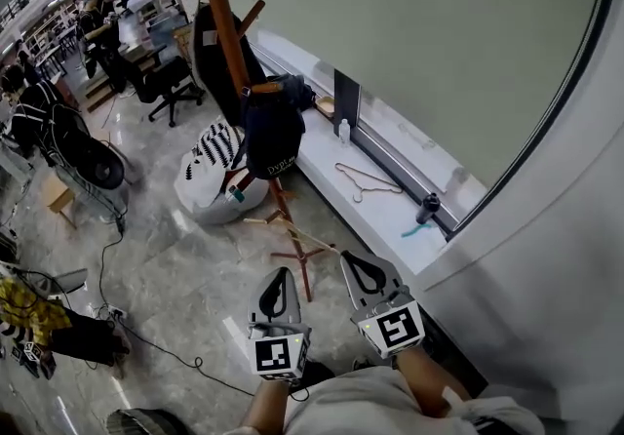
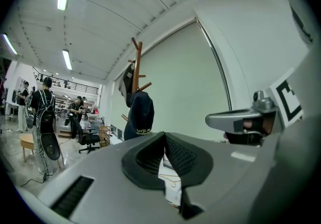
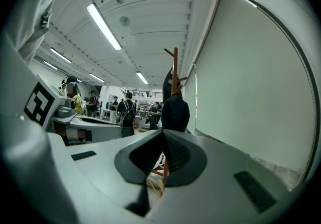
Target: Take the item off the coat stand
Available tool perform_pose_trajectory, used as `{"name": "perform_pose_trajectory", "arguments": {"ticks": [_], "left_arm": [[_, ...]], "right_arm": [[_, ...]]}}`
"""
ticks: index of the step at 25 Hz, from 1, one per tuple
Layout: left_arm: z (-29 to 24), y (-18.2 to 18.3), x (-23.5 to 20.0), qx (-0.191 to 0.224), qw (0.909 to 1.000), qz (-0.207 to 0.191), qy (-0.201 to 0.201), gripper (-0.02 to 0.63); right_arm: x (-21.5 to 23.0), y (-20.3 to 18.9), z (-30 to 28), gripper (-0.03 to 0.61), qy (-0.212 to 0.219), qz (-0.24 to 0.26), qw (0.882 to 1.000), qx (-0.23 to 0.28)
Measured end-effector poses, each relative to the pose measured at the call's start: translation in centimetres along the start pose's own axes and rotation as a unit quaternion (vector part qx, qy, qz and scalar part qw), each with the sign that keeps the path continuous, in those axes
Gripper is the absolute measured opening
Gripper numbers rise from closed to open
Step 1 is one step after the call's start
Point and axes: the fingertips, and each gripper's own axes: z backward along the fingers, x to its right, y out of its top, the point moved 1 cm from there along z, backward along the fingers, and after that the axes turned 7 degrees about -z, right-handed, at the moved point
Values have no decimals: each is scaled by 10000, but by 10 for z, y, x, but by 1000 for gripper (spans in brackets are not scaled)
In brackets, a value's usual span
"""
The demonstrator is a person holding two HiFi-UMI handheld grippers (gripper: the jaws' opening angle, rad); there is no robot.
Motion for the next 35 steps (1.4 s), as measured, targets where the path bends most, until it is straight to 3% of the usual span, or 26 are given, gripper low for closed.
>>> {"name": "perform_pose_trajectory", "arguments": {"ticks": [6,14,21,25,30,35], "left_arm": [[6,-2,-70,17,9999,116,18,11],[2,-21,-122,-68,9993,299,-233,11],[-44,-1,-127,179,9978,352,-534,11],[-82,17,-130,297,9970,33,-716,11],[-126,43,-151,395,9978,-171,-502,11],[-154,42,-156,145,9975,-395,-572,11]], "right_arm": [[-41,9,-58,5,64,19,10000,71],[-79,-1,-100,5,31,97,9998,-175],[-44,10,-125,5,-200,87,9998,-34],[-13,20,-144,5,-355,133,9989,288],[6,40,-169,5,-176,88,9989,427],[32,39,-181,5,-255,-10,9976,638]]}}
